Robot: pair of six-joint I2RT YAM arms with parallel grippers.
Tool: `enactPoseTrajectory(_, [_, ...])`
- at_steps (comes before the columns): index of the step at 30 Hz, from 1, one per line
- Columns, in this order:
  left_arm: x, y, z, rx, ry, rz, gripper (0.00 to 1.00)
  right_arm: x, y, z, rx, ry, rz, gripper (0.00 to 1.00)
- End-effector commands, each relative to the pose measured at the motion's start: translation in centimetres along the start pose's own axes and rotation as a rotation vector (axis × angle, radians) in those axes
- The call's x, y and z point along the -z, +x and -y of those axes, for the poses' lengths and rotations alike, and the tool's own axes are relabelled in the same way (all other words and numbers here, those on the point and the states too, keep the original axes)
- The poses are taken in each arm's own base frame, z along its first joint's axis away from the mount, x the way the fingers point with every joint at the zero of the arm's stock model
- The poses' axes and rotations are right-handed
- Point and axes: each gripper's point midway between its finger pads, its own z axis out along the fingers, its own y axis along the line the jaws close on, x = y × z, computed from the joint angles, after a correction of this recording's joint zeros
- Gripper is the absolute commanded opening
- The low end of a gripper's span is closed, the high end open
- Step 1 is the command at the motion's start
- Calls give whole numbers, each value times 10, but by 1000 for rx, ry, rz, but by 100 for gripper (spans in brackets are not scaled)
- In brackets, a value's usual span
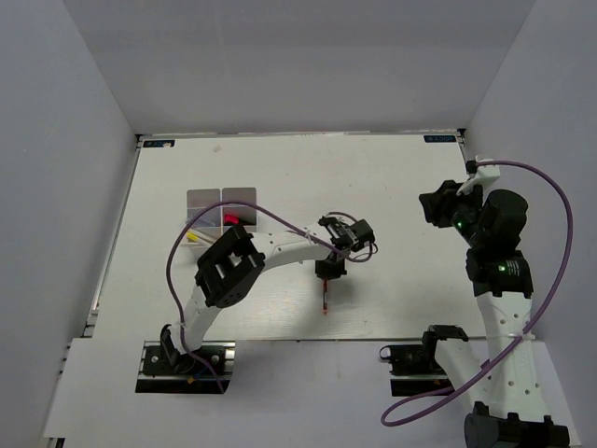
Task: Sort the stationery into containers
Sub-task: Pick up the pen from the center of the board, then place the pen in the storage box.
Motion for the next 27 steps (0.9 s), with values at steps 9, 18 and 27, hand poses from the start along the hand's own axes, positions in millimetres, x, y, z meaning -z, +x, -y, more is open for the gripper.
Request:
enactPoseTrajectory(9, [36,-10,-31,-80,203,188,8,6,-4,-10,29,-68,38,39])
enactPoseTrajectory(18, [125,-86,-97,116,253,730,1,7,1,-14,50,-107,47,39])
enactPoseTrajectory(27, [166,-109,-193,467,48,1007,0,4,7,-18,47,-142,36,39])
